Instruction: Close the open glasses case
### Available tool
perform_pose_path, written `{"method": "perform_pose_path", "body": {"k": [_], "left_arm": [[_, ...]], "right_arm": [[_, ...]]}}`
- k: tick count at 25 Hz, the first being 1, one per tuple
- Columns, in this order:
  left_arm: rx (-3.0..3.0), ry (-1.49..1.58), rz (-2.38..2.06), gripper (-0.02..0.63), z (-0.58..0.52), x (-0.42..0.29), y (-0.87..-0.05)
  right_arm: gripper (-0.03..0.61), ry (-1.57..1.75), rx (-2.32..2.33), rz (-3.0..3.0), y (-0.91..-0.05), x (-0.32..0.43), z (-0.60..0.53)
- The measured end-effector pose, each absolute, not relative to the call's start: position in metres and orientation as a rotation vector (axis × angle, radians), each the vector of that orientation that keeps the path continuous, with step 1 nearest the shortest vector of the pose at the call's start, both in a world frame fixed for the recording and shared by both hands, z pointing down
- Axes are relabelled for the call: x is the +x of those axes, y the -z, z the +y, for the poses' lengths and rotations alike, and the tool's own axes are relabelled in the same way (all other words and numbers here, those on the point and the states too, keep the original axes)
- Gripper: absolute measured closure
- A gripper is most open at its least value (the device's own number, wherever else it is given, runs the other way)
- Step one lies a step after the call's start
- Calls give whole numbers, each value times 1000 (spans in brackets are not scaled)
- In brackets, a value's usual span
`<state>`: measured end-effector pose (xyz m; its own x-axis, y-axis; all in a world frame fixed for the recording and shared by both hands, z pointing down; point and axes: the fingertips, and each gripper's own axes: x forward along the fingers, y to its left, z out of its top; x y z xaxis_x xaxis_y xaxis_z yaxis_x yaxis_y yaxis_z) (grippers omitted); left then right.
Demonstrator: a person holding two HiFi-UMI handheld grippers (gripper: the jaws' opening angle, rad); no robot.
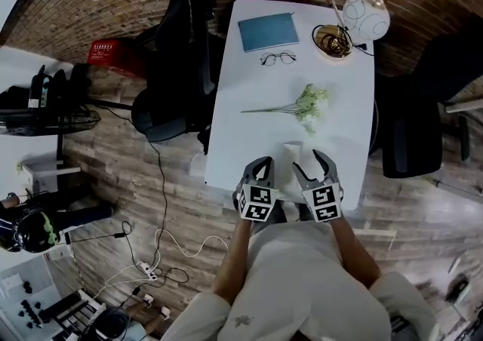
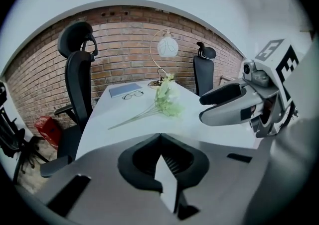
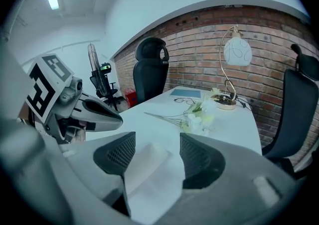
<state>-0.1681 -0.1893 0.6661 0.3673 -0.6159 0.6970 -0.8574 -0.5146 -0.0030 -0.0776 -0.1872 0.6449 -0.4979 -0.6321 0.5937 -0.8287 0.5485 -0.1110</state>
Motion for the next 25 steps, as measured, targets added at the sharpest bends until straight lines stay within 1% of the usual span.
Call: {"method": "perform_pose_path", "body": {"k": [1, 2, 4, 17, 25], "left_arm": [[2280, -916, -1302, 611, -191, -167, -660], [2287, -908, -1315, 611, -192, -166, -654], [2299, -896, -1340, 611, -193, -164, -644], [2436, -776, -1419, 611, -190, -129, -572], [2628, -606, -1354, 611, -214, -138, -518]], "right_arm": [[299, -520, 1181, -2310, -639, -76, -188], [317, -508, 1185, -2326, -633, -75, -189], [333, -480, 1194, -2354, -623, -72, -190], [334, -414, 1309, -2457, -571, -32, -185], [334, -291, 1464, -2427, -526, -45, -200]]}}
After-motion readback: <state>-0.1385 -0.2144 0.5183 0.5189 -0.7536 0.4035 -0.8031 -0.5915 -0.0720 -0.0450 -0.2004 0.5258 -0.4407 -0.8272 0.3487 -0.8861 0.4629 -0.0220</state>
